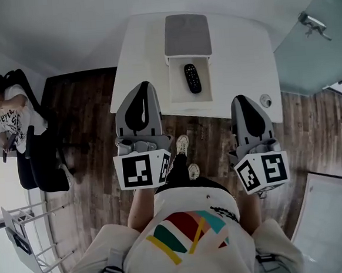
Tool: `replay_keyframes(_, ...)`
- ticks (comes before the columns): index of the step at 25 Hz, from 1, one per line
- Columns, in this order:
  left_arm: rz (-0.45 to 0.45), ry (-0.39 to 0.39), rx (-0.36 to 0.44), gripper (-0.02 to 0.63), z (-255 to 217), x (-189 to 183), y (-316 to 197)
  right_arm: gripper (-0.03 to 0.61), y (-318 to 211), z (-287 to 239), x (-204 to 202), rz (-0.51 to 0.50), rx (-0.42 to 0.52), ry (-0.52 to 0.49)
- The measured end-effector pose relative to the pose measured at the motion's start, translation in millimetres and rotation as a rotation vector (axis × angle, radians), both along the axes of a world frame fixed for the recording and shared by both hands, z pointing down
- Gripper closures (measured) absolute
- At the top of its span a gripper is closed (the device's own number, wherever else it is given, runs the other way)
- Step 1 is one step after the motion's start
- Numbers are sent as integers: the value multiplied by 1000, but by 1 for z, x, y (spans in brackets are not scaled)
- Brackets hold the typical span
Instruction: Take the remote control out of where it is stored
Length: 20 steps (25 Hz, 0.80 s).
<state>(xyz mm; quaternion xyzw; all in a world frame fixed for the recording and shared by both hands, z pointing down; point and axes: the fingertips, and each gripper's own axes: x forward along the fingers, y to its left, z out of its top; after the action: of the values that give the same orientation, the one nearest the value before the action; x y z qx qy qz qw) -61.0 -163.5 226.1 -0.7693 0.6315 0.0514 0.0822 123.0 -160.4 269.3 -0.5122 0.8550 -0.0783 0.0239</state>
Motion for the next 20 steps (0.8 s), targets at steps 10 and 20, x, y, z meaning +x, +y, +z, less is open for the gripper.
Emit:
replay_keyframes(10, 51, 11, -15, 607, 11, -17, -91, 568, -86, 2, -31, 10, -18, 41)
replay_keyframes(20, 89, 53, -60, 607, 30, -44, -160, 474, -149, 16, -73, 14, -66, 77)
